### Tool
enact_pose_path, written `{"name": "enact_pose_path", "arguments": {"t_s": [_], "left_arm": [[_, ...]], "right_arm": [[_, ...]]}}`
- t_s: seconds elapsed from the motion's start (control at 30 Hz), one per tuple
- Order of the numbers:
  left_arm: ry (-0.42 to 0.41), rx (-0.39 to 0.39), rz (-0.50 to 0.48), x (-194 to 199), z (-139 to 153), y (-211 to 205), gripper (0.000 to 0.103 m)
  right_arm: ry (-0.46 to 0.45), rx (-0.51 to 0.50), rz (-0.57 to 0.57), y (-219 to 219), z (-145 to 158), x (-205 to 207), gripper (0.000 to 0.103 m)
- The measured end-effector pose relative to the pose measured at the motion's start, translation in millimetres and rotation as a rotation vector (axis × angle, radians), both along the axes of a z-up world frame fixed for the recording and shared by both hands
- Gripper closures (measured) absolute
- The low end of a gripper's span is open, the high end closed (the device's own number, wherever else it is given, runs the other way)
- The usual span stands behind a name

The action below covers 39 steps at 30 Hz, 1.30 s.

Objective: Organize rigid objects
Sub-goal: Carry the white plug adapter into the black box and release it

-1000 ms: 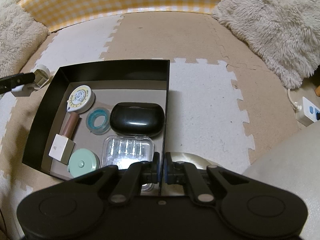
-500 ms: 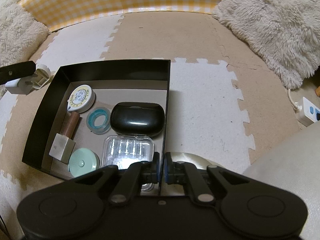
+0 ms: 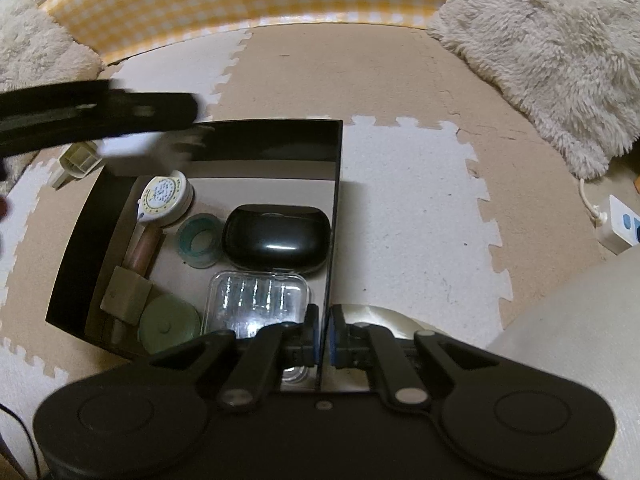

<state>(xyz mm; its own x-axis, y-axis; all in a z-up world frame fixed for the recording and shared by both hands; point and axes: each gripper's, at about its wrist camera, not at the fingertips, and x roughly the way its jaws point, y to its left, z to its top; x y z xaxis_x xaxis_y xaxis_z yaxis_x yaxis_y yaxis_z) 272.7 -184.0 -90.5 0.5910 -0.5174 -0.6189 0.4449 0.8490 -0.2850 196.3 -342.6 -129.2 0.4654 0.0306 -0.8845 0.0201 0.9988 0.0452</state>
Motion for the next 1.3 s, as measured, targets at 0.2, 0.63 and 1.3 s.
{"name": "enact_pose_path", "arguments": {"t_s": [0.2,0.63,1.3], "left_arm": [[0.033,-0.040,0.018,14,-22,-24,0.052],[0.103,-0.040,0.033,16,-40,-22,0.031],[0.111,0.041,-0.040,-22,-8,9,0.020]], "right_arm": [[-0.002,0.011,0.000,-2,0,-1,0.097],[-0.001,0.012,0.002,-1,0,-1,0.097],[0.000,0.007,0.004,-1,0,-1,0.097]]}}
